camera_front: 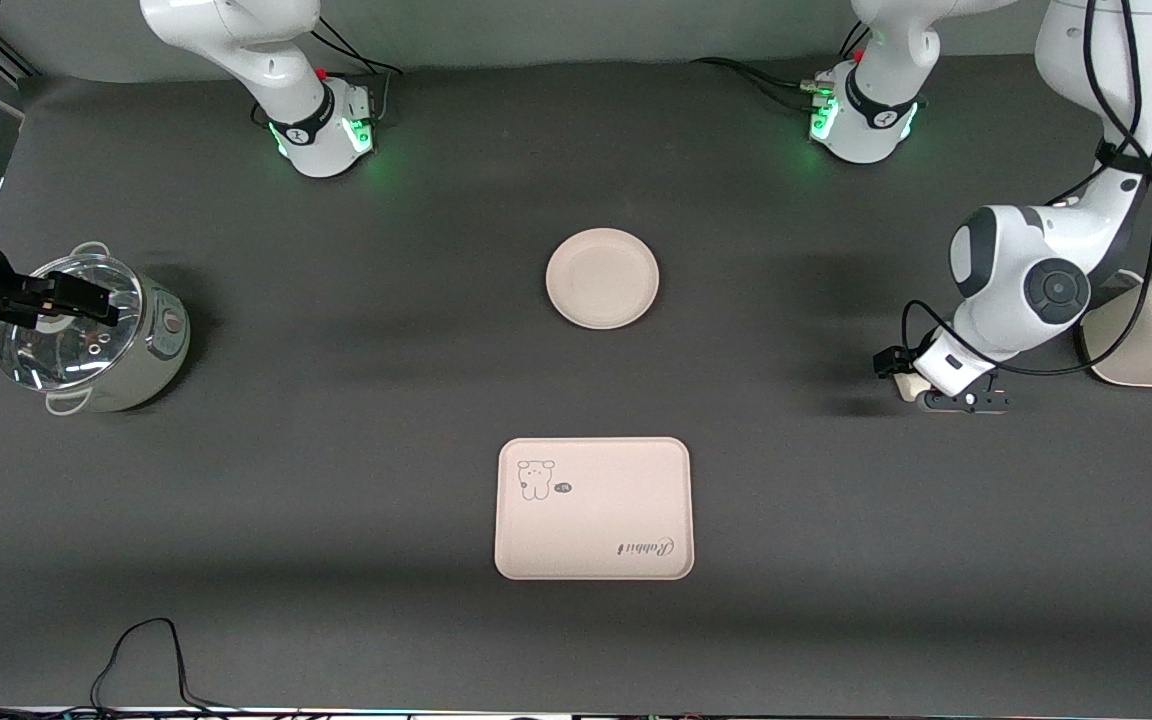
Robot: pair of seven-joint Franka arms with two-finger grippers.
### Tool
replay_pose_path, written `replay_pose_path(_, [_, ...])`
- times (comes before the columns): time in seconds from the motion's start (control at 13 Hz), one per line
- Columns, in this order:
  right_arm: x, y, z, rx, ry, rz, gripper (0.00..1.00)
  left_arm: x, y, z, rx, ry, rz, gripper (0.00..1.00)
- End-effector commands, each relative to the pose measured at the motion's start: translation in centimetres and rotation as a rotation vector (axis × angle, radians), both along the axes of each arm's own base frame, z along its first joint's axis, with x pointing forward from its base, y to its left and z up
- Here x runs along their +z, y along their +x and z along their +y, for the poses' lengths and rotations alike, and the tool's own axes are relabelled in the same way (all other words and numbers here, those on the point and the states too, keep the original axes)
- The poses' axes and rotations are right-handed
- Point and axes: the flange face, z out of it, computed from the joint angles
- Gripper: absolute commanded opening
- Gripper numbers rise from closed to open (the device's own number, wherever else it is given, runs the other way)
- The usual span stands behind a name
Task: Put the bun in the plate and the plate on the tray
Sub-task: 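Reach the left gripper down to the white bun and grasp it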
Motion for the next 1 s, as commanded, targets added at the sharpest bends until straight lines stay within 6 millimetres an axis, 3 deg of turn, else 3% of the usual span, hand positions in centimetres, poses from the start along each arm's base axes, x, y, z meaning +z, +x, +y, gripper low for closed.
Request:
replay_pose_path(0.0, [0.2, -0.3, 0.1, -0.011, -0.021, -0.002, 1.00, -2.2, 0.3, 0.7, 0.022, 0.003, -0.018, 0.95])
replay_pose_path(0.08, [0.1, -0.3, 0.1, -0.011, -0.021, -0.002, 1.00, -2.6, 0.4, 0.8, 0.024, 0.002, -0.021, 0.82])
replay_pose_path(0.15, [0.2, -0.3, 0.1, -0.009, -0.021, -0.004, 1.00, -2.5, 0.4, 0.9, 0.024, 0.001, -0.024, 0.56])
replay_pose_path(0.23, [0.1, -0.3, 0.1, -0.009, -0.021, -0.001, 1.00, -2.5, 0.3, 1.0, 0.024, 0.002, -0.016, 0.17])
replay_pose_path(0.31, [0.0, -0.3, 0.0, -0.011, -0.021, -0.001, 1.00, -2.3, 0.3, 0.9, 0.024, 0.004, -0.013, 0.00])
replay_pose_path(0.46, [-0.2, -0.3, 0.0, -0.012, -0.020, 0.004, 1.00, -1.2, 0.3, 0.0, 0.004, 0.006, -0.010, 0.00])
replay_pose_path(0.54, [-0.1, -0.3, 0.1, -0.011, -0.019, 0.002, 1.00, 0.3, 0.3, -1.2, -0.020, 0.011, -0.002, 0.00])
replay_pose_path(0.69, [-0.1, -0.3, 0.0, -0.012, -0.019, 0.002, 1.00, 4.8, 0.1, -7.5, -0.059, 0.022, 0.004, 0.00])
replay_pose_path(0.92, [-0.2, -0.3, 0.0, -0.012, -0.019, 0.004, 1.00, 12.1, -1.9, -22.3, -0.008, 0.059, 0.017, 0.00])
